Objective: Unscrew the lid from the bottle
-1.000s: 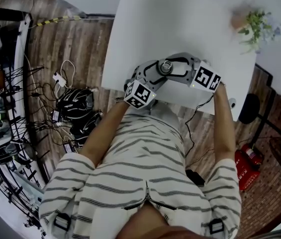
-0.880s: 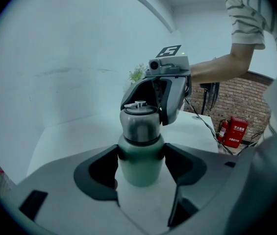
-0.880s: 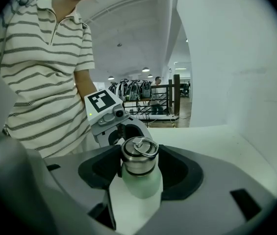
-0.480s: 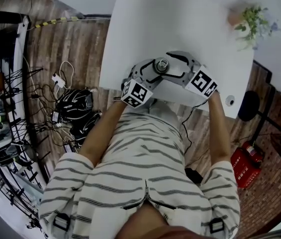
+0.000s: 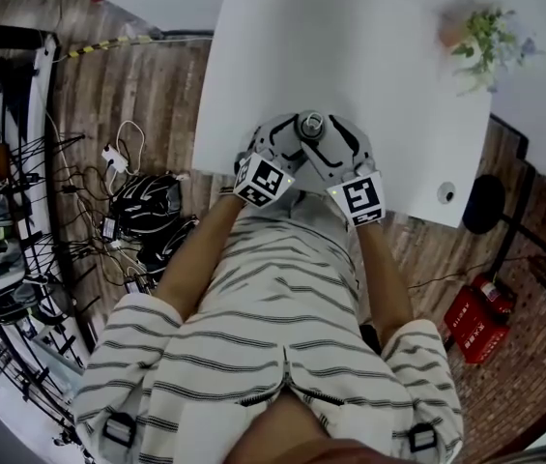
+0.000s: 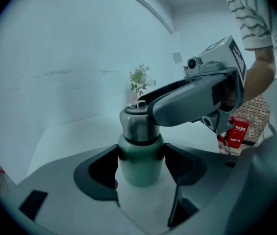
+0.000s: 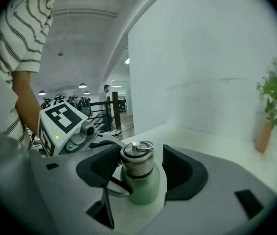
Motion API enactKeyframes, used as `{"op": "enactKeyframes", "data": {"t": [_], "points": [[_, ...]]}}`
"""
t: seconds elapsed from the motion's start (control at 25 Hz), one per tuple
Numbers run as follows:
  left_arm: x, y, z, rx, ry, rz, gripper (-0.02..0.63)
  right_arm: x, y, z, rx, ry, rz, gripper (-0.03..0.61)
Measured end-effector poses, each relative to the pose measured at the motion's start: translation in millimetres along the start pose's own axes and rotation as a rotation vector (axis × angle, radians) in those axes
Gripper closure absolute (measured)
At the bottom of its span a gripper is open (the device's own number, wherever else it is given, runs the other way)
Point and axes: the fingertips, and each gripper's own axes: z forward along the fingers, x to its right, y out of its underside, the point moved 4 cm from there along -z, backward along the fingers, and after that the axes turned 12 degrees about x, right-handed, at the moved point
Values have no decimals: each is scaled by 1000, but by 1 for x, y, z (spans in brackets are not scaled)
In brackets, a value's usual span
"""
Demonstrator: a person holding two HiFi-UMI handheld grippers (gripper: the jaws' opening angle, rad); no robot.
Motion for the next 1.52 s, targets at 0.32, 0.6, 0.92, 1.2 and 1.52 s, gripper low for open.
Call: {"op": "enactKeyframes", "data": {"t": [0.32, 0.6, 0.92, 1.2, 1.52], "points": [[1, 3, 1, -7, -8, -4, 316, -7, 7, 11, 13, 148, 45, 336], [1, 3, 0, -3, -13, -9, 316, -5, 7, 9, 9, 64, 42, 342], [-1, 3, 0, -1, -13, -4, 316, 1, 7, 10, -10, -185, -16, 339], [-1, 4, -1, -5, -3, -5, 316, 10, 6, 14, -54, -567, -79, 339], [0, 1, 0, -7, -3, 6, 316, 14, 2, 19, -143, -818, -118, 339]]}}
